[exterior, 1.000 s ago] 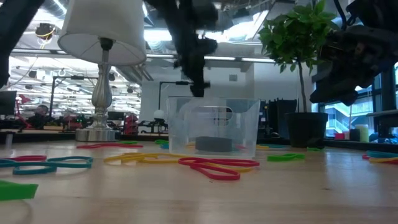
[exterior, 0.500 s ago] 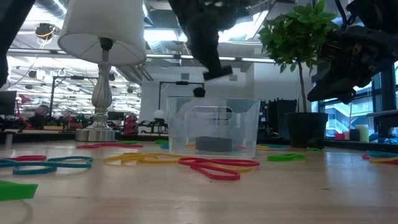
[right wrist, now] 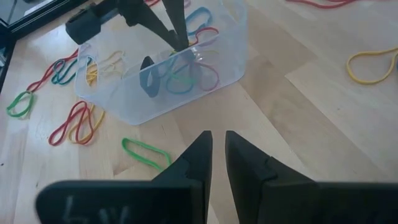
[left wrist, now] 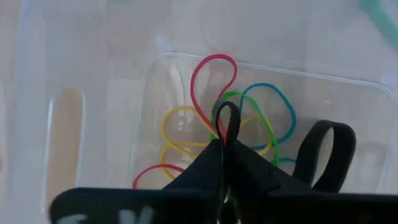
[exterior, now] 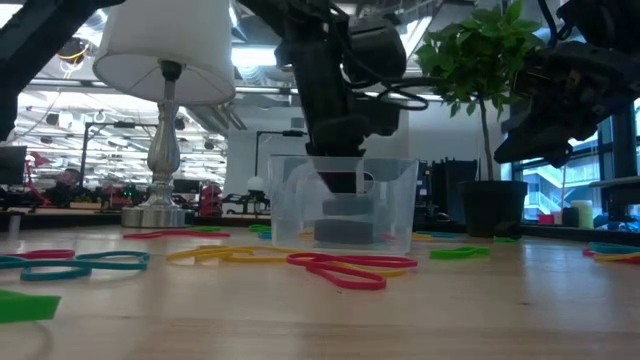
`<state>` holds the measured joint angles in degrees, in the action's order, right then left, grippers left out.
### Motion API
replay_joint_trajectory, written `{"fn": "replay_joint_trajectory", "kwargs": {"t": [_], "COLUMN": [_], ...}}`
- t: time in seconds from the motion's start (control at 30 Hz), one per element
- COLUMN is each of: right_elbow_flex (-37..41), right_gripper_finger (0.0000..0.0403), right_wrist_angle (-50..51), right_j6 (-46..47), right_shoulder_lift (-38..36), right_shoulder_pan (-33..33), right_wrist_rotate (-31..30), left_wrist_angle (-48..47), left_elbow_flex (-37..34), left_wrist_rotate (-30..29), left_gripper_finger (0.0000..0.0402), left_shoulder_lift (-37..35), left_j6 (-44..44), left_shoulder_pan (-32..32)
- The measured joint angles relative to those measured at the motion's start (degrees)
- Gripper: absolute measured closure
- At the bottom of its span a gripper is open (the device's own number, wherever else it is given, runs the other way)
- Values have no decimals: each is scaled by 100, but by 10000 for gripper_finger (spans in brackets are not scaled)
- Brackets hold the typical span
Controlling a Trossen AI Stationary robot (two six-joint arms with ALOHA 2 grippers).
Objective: Pick and place rubber bands into bin
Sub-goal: Put the top left black rubber band into the bin, then put the green rubber band into the bin
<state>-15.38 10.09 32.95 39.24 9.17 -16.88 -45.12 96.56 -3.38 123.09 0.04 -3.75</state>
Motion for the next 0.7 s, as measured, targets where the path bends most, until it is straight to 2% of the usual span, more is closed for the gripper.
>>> {"fn": "replay_joint_trajectory", "kwargs": {"t": [0.23, 0.4, 0.57, 0.7], "right_elbow_flex": [0, -2, -2, -2], "right_gripper_finger": [353, 353, 353, 354], "right_wrist_angle": [0, -11, -55, -291], "right_j6": [6, -2, 5, 322], "right_shoulder_lift": [0, -2, -2, -2], "right_shoulder_pan": [0, 0, 0, 0], "right_wrist_rotate": [2, 2, 2, -3], "left_wrist_angle": [14, -27, -47, -241], "left_elbow_flex": [11, 19, 22, 25], "left_wrist_rotate": [0, 2, -5, -24], "left_gripper_finger": [305, 286, 296, 339], "left_shoulder_lift": [-112, -464, -1147, -1716], "left_j6": [-84, -84, -73, 302], "left_shoulder_pan": [-1, -58, -94, -40]}}
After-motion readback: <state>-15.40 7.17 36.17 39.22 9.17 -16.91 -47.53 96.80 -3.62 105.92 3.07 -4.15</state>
